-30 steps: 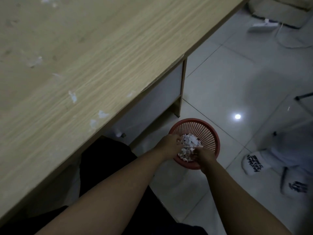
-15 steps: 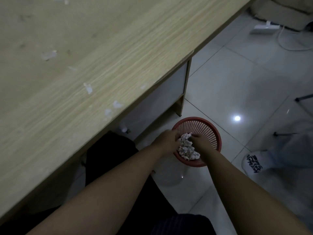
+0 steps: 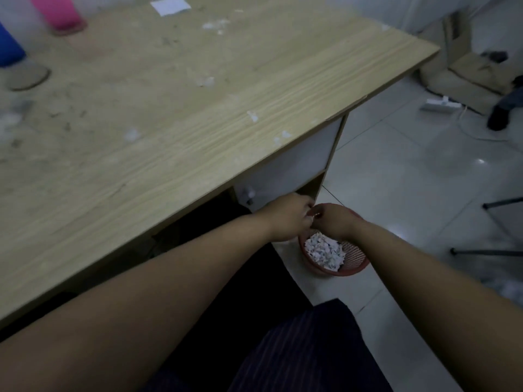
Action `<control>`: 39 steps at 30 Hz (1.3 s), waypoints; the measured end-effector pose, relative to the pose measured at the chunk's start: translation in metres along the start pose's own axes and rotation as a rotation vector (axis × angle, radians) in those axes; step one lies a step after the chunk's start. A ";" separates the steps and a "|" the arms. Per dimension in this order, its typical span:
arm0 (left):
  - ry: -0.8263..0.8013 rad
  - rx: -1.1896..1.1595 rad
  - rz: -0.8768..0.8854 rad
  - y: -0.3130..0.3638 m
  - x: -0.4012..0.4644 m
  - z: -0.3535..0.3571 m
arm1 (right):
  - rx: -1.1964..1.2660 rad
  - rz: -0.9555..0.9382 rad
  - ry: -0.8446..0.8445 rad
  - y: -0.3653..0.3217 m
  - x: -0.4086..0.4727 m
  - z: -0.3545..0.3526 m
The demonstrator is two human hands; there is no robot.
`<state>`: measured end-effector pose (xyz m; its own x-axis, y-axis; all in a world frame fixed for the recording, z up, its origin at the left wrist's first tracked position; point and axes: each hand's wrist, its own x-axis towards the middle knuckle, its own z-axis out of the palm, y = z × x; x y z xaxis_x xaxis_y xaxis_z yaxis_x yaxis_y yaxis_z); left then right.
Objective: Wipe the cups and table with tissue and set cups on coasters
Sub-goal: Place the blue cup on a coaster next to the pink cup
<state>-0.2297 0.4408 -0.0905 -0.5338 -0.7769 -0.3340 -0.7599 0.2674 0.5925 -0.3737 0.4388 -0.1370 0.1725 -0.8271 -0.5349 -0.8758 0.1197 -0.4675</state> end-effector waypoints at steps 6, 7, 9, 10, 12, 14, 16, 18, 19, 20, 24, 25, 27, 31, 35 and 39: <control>0.076 0.071 0.097 0.024 -0.074 -0.055 | -0.418 -0.185 -0.130 -0.086 -0.058 -0.047; 0.118 0.068 0.106 0.026 -0.089 -0.070 | -0.445 -0.205 -0.122 -0.103 -0.069 -0.058; 0.199 0.044 0.103 0.030 -0.114 -0.099 | -0.482 -0.233 -0.080 -0.136 -0.087 -0.080; 0.246 0.024 0.094 0.030 -0.127 -0.114 | -0.515 -0.249 -0.057 -0.152 -0.095 -0.090; 0.369 -0.007 0.078 0.021 -0.156 -0.142 | -0.579 -0.305 -0.014 -0.187 -0.109 -0.105; 0.466 -0.024 0.044 0.009 -0.180 -0.166 | -0.559 -0.334 0.005 -0.217 -0.119 -0.115; 0.557 -0.025 -0.003 -0.008 -0.207 -0.189 | -0.535 -0.392 0.030 -0.251 -0.122 -0.120; 0.632 -0.035 -0.054 -0.026 -0.229 -0.207 | -0.483 -0.474 0.099 -0.283 -0.120 -0.120; 0.663 -0.046 -0.077 -0.035 -0.238 -0.215 | -0.451 -0.515 0.138 -0.298 -0.118 -0.119; 0.692 -0.053 -0.097 -0.043 -0.247 -0.223 | -0.421 -0.551 0.176 -0.311 -0.115 -0.118; 0.801 -0.069 -0.169 -0.076 -0.281 -0.251 | -0.281 -0.679 0.194 -0.365 -0.096 -0.111; 0.821 -0.069 -0.186 -0.083 -0.287 -0.256 | -0.259 -0.702 0.193 -0.375 -0.090 -0.109; 0.860 -0.067 -0.224 -0.097 -0.298 -0.268 | -0.230 -0.743 0.203 -0.396 -0.079 -0.104; 0.925 -0.059 -0.280 -0.120 -0.305 -0.282 | -0.166 -0.813 0.227 -0.427 -0.053 -0.092; 0.969 -0.097 -0.307 -0.147 -0.300 -0.292 | -0.102 -0.866 0.224 -0.451 -0.024 -0.082; 0.991 -0.088 -0.337 -0.175 -0.281 -0.299 | -0.009 -0.861 0.204 -0.463 0.008 -0.075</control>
<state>0.1644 0.4421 0.1187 0.2731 -0.9330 0.2344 -0.7616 -0.0609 0.6452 -0.0005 0.3357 0.1284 0.6908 -0.7100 0.1367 -0.4826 -0.5935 -0.6441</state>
